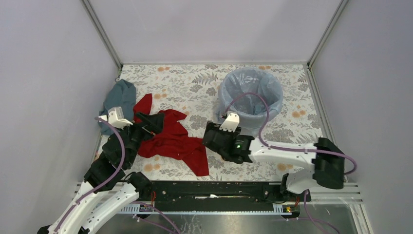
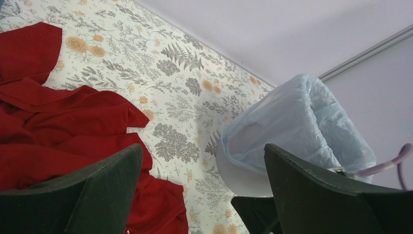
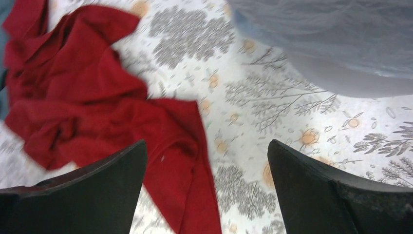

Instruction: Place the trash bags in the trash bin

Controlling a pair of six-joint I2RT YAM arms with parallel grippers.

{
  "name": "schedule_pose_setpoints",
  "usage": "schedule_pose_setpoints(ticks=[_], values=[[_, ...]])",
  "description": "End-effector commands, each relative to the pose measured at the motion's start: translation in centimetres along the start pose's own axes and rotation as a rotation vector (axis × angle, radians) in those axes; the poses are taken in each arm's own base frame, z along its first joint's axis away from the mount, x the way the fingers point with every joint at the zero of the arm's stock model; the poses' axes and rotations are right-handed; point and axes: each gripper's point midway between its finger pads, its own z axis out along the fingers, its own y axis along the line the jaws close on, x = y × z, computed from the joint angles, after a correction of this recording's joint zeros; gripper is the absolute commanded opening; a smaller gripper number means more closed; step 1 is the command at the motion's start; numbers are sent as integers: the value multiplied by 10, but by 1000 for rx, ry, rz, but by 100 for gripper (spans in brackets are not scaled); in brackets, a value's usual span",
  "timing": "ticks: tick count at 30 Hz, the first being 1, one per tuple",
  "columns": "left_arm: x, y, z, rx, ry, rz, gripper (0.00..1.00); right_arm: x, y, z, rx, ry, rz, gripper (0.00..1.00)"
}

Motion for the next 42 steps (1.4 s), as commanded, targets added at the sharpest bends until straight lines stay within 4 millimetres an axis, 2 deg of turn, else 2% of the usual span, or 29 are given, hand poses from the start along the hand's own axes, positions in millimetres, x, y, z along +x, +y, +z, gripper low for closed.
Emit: schedule_pose_setpoints(ticks=[1, 7, 15, 21, 24, 30, 35, 38, 40, 42], values=[[-8, -7, -6, 45, -23, -10, 99, -35, -24, 16, 220, -305, 115, 100], [-8, -4, -13, 54, -19, -1, 99, -56, -53, 30, 429, -446, 74, 99], [-10, -3, -15, 55, -22, 29, 99, -87, -91, 75, 597, -499, 40, 100], [-11, -2, -15, 51, -21, 52, 99, -111, -140, 106, 731, -503, 9, 100], [-12, 0, -15, 42, -25, 64, 99, -121, -167, 126, 757, -454, 58, 100], [-19, 0, -16, 38, -50, 82, 99, -161, -217, 169, 726, -433, 161, 100], [-22, -2, -17, 42, -51, 91, 99, -186, -267, 179, 859, -423, 218, 100], [-22, -1, -18, 40, -47, 96, 99, -203, -296, 177, 926, -444, 218, 100], [-21, -1, -18, 36, -41, 103, 99, -209, -305, 168, 980, -442, 135, 100], [-21, -1, -18, 35, -38, 107, 99, -203, -300, 164, 937, -391, 111, 100]])
